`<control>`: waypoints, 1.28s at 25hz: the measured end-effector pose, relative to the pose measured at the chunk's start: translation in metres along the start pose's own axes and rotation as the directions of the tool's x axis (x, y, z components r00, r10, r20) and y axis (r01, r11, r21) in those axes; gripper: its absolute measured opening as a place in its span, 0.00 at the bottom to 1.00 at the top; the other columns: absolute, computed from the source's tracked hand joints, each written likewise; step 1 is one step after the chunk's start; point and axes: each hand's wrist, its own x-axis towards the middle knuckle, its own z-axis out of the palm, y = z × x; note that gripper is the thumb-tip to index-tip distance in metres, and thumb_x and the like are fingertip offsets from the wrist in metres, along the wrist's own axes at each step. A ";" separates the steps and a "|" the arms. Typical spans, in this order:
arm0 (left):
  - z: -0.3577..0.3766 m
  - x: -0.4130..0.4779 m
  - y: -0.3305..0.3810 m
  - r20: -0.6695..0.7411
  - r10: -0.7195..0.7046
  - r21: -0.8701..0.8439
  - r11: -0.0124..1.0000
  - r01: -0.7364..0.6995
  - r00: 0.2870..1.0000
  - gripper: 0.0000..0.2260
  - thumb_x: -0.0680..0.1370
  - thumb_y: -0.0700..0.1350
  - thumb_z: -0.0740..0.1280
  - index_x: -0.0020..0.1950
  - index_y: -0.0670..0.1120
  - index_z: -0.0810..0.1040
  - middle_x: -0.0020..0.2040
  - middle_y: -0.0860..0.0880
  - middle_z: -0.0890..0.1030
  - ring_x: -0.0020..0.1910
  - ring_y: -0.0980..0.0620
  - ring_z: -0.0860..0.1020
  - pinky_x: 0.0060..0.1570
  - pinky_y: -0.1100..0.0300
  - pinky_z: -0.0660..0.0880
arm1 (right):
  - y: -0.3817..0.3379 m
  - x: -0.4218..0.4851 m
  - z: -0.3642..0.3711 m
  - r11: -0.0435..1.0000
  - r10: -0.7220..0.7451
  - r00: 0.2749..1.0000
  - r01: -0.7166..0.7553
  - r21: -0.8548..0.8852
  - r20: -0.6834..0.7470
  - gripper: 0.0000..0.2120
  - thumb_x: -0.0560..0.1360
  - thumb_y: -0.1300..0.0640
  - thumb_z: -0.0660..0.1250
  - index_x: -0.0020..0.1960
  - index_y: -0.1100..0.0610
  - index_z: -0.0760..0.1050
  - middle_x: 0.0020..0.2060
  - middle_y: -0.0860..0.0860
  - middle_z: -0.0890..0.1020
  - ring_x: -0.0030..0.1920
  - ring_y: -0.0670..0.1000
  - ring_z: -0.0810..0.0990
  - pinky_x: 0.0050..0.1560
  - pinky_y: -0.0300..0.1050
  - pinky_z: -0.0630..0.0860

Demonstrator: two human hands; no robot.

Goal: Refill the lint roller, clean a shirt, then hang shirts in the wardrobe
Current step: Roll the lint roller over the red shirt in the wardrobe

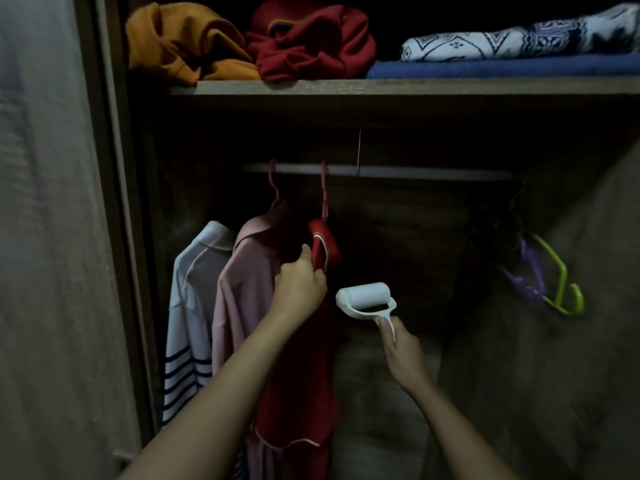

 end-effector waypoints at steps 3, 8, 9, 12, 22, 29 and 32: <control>0.009 -0.033 -0.001 -0.020 -0.003 -0.057 0.998 0.002 1.000 0.24 0.79 0.45 0.59 0.75 0.45 0.59 0.58 0.37 0.79 0.58 0.34 0.75 0.56 0.48 0.70 | 0.008 -0.018 0.000 0.999 0.022 1.000 -0.022 -0.040 0.012 0.15 0.80 0.48 0.53 0.42 0.56 0.70 0.28 0.52 0.74 0.29 0.50 0.73 0.29 0.37 0.65; 0.015 -0.084 -0.010 -0.059 0.025 -0.158 0.987 -0.034 0.998 0.32 0.79 0.47 0.62 0.76 0.39 0.50 0.74 0.38 0.62 0.73 0.41 0.61 0.69 0.52 0.61 | 0.006 -0.066 -0.013 0.998 0.065 0.998 -0.066 -0.026 -0.013 0.15 0.80 0.46 0.53 0.44 0.55 0.70 0.32 0.58 0.78 0.34 0.56 0.77 0.30 0.40 0.66; 0.013 -0.094 -0.008 -0.099 0.078 -0.162 0.982 -0.094 0.992 0.33 0.78 0.47 0.62 0.76 0.38 0.49 0.76 0.40 0.57 0.76 0.43 0.55 0.72 0.55 0.55 | 0.002 -0.076 -0.021 0.997 0.071 0.997 -0.072 -0.038 -0.026 0.15 0.80 0.46 0.53 0.44 0.56 0.70 0.33 0.58 0.78 0.35 0.57 0.77 0.31 0.42 0.67; 0.010 -0.128 0.001 -0.138 0.242 -0.178 0.948 -0.264 0.960 0.31 0.78 0.43 0.62 0.76 0.37 0.51 0.77 0.41 0.55 0.77 0.45 0.52 0.71 0.62 0.48 | -0.016 -0.119 -0.047 0.991 0.096 0.991 -0.104 -0.088 -0.096 0.15 0.80 0.47 0.54 0.47 0.58 0.71 0.35 0.58 0.80 0.37 0.56 0.79 0.34 0.46 0.67; 0.040 -0.347 0.012 0.331 0.339 -0.367 0.906 -0.211 0.880 0.26 0.79 0.40 0.58 0.75 0.36 0.54 0.76 0.39 0.57 0.76 0.43 0.53 0.73 0.55 0.53 | -0.023 -0.397 -0.103 0.870 0.406 0.861 -0.467 -0.160 -0.307 0.17 0.80 0.48 0.53 0.59 0.58 0.71 0.46 0.60 0.81 0.48 0.61 0.79 0.39 0.43 0.64; 0.094 -0.531 0.065 0.657 0.522 -0.401 0.853 -0.334 0.544 0.26 0.79 0.40 0.59 0.74 0.34 0.54 0.75 0.36 0.58 0.75 0.39 0.55 0.72 0.50 0.55 | 0.006 -0.617 -0.161 0.584 0.682 0.557 -0.805 -0.105 -0.474 0.20 0.80 0.44 0.52 0.58 0.59 0.71 0.50 0.63 0.81 0.52 0.63 0.79 0.47 0.49 0.71; 0.110 -0.601 0.095 0.714 0.581 -0.425 0.803 -0.419 0.390 0.27 0.79 0.42 0.59 0.74 0.35 0.54 0.75 0.36 0.59 0.75 0.41 0.56 0.72 0.51 0.56 | 0.012 -0.687 -0.198 0.447 0.739 0.393 -0.894 -0.039 -0.546 0.23 0.80 0.44 0.51 0.63 0.60 0.69 0.53 0.63 0.80 0.55 0.64 0.78 0.49 0.49 0.71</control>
